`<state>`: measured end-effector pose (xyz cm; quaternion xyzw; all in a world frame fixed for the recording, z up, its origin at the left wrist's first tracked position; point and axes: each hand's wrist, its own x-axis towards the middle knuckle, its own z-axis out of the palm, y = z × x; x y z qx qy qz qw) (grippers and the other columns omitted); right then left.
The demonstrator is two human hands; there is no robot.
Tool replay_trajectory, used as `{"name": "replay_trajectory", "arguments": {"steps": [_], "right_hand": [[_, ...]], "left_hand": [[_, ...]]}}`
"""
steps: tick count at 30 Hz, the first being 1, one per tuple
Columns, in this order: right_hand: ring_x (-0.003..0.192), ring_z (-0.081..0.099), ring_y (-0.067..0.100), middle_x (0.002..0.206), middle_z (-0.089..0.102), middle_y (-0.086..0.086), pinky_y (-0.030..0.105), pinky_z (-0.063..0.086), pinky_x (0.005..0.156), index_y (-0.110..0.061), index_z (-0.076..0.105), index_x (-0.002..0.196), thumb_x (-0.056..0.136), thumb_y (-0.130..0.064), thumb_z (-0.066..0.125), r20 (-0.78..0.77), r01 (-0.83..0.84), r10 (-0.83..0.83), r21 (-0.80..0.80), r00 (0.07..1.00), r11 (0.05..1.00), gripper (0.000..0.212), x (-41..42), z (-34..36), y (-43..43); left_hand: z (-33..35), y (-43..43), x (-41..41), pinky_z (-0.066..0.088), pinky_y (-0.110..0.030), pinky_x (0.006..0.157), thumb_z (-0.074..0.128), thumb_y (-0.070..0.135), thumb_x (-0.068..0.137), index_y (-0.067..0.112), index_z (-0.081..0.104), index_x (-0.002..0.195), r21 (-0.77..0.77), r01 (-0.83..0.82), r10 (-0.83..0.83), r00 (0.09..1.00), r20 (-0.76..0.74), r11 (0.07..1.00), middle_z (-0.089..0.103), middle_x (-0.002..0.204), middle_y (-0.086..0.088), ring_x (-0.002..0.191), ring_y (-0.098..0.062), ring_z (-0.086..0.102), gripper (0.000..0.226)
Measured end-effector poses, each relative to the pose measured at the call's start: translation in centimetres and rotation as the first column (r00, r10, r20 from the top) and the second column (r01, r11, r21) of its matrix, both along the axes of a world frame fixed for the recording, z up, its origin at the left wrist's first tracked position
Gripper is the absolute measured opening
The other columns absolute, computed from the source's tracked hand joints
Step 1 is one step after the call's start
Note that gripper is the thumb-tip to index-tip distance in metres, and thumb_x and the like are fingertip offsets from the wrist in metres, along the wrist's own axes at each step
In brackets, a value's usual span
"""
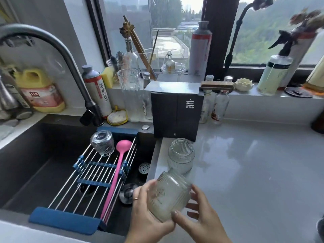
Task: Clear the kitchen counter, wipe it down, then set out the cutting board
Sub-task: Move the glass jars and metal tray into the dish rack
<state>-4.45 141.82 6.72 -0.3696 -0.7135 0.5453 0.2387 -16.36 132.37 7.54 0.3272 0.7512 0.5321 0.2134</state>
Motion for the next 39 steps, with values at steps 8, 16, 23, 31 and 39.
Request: {"name": "replay_trajectory", "arguments": {"steps": [8,16,23,31,39], "right_hand": [[0.096,0.059,-0.001,0.103,0.066,-0.008,0.009,0.040,0.075,-0.028,0.057,0.115,0.061,-0.031,0.082,0.229,-0.117,0.016,0.438,0.973,0.891,0.060,-2.8,-1.5,-1.3],[0.062,0.069,0.026,0.070,0.071,0.011,0.027,0.052,0.046,-0.004,0.074,0.070,0.056,-0.036,0.045,0.197,-0.010,-0.182,0.704,0.963,0.710,0.045,-8.0,-3.5,-1.2],[0.067,0.062,0.023,0.072,0.071,0.008,0.030,0.050,0.051,-0.008,0.073,0.069,0.052,-0.040,0.046,0.194,0.015,-0.257,0.769,0.947,0.639,0.045,-8.9,-5.1,-0.9],[0.077,0.052,0.014,0.071,0.072,0.007,0.030,0.051,0.056,-0.009,0.074,0.066,0.049,-0.044,0.045,0.168,0.063,-0.323,0.798,0.931,0.599,0.048,-9.4,-5.6,-0.7],[0.082,0.048,0.013,0.073,0.072,0.006,0.025,0.034,0.063,-0.012,0.074,0.070,0.049,-0.043,0.046,0.172,0.063,-0.308,0.776,0.936,0.627,0.047,-9.3,-5.2,-0.7]], "left_hand": [[4.2,-3.7,-9.7,0.039,-0.040,0.091,0.083,0.023,0.049,0.037,0.034,0.123,0.006,-0.414,0.387,0.846,-0.368,0.910,0.052,0.119,-0.003,0.111,-0.022,0.040,0.090],[2.0,-4.8,-19.4,0.035,-0.045,0.098,0.085,0.027,0.051,0.024,0.033,0.132,-0.137,-0.565,0.450,0.762,-0.465,0.814,0.049,0.129,-0.016,0.118,-0.034,0.039,0.096],[-1.6,-2.2,-23.8,0.031,-0.043,0.102,0.084,0.027,0.053,0.022,0.033,0.132,-0.176,-0.546,0.441,0.795,-0.416,0.819,0.049,0.129,-0.017,0.119,-0.036,0.039,0.094],[-4.4,-0.3,-26.5,0.033,-0.044,0.101,0.083,0.025,0.055,0.027,0.029,0.133,-0.208,-0.526,0.421,0.817,-0.395,0.825,0.046,0.134,-0.013,0.121,-0.034,0.035,0.095],[-4.6,-0.1,-26.3,0.028,-0.051,0.106,0.082,0.028,0.059,0.027,0.022,0.138,-0.271,-0.477,0.383,0.861,-0.336,0.836,0.029,0.148,-0.012,0.134,-0.034,0.024,0.099]]}}
